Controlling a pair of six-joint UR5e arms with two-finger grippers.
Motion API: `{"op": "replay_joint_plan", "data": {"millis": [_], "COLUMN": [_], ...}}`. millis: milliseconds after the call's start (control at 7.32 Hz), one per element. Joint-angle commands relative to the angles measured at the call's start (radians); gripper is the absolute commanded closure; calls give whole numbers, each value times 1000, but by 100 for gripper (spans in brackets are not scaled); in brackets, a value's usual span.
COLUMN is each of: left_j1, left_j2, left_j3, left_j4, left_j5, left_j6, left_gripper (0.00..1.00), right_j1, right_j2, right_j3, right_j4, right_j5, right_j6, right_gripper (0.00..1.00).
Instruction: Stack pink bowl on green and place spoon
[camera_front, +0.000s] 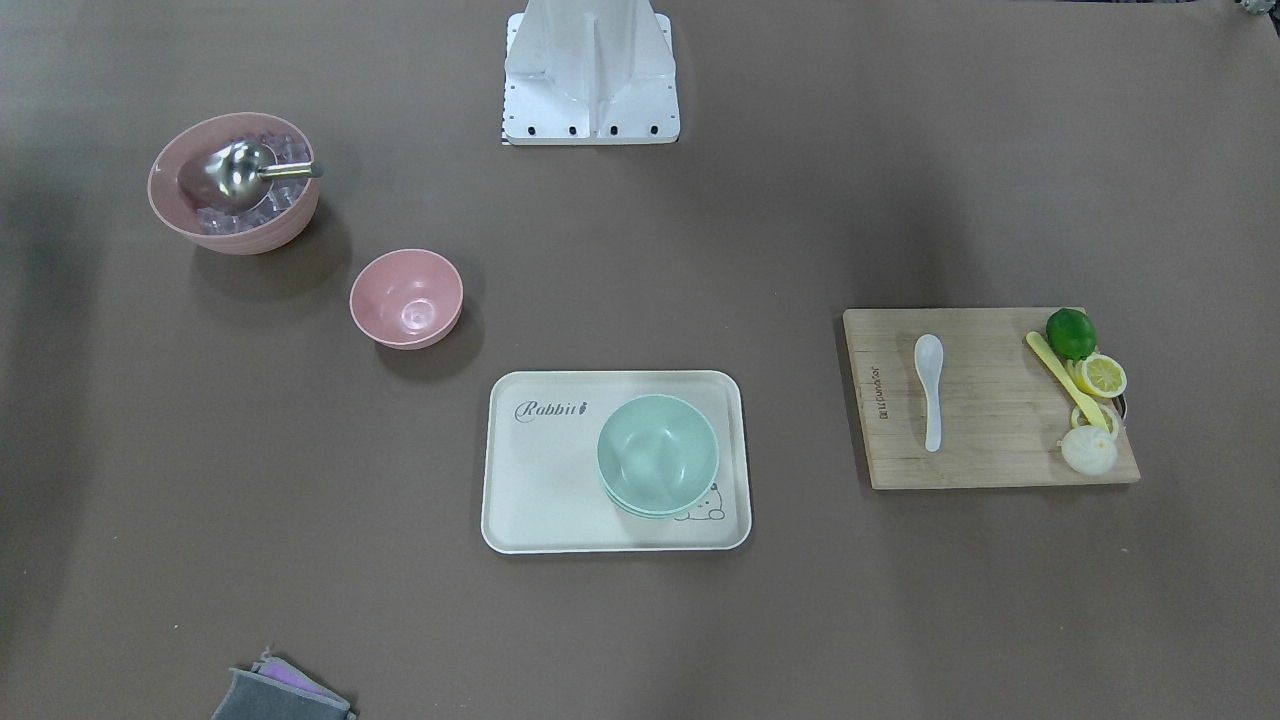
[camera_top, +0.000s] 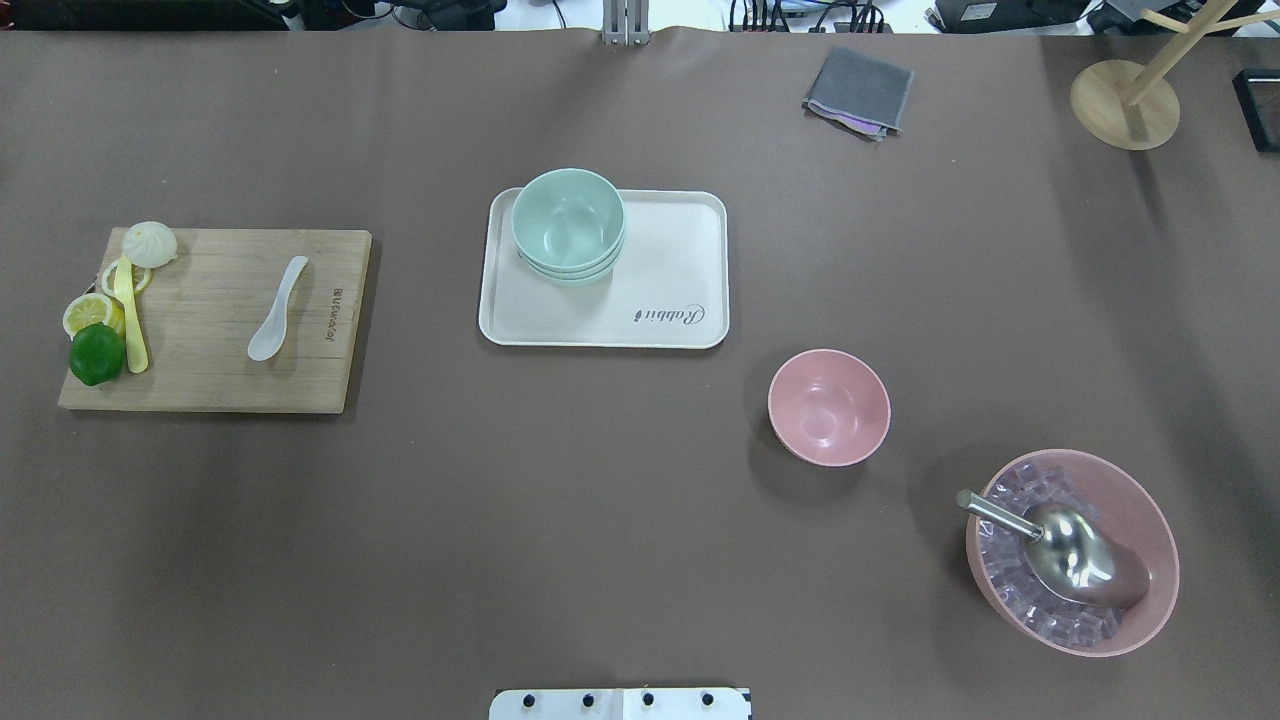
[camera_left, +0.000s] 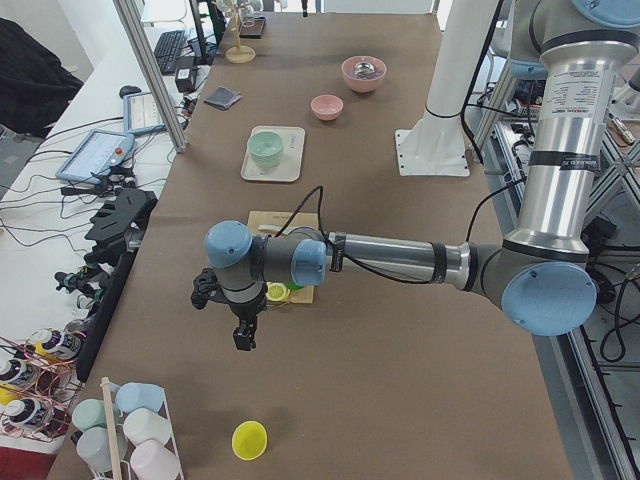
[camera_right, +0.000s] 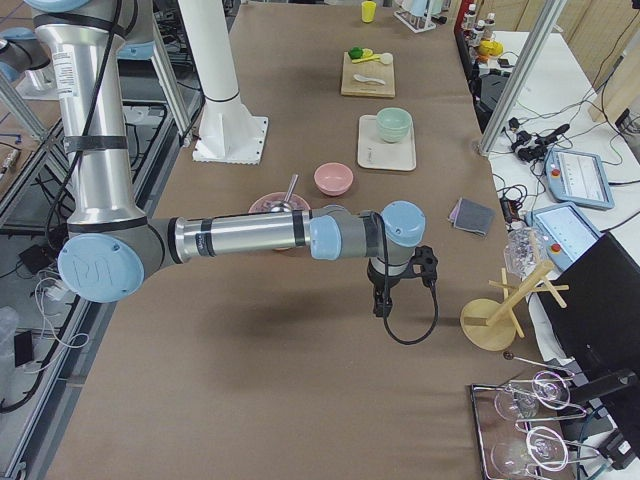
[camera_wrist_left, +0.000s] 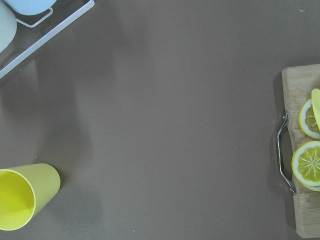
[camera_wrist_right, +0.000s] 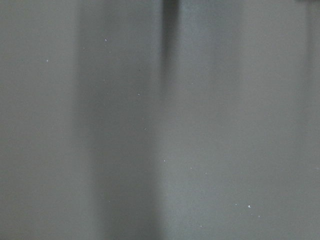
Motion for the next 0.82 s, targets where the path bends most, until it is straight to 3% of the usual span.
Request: {"op": "replay_joint_plan", "data": {"millis": [0,683], "left_j1": [0,2], "left_j2": [-5,-6], "left_j3": [0,0], "left_j4": [1,4], "left_j5": [0,2], "left_j6": [-4,-7], "left_gripper": [2,2], "right_j1": [0,0], "right_j2": [0,2], "right_j3": [1,1], "right_j4": [0,0], "right_j5": [4,1], "right_j6": [3,3], "right_gripper": [0,0]}}
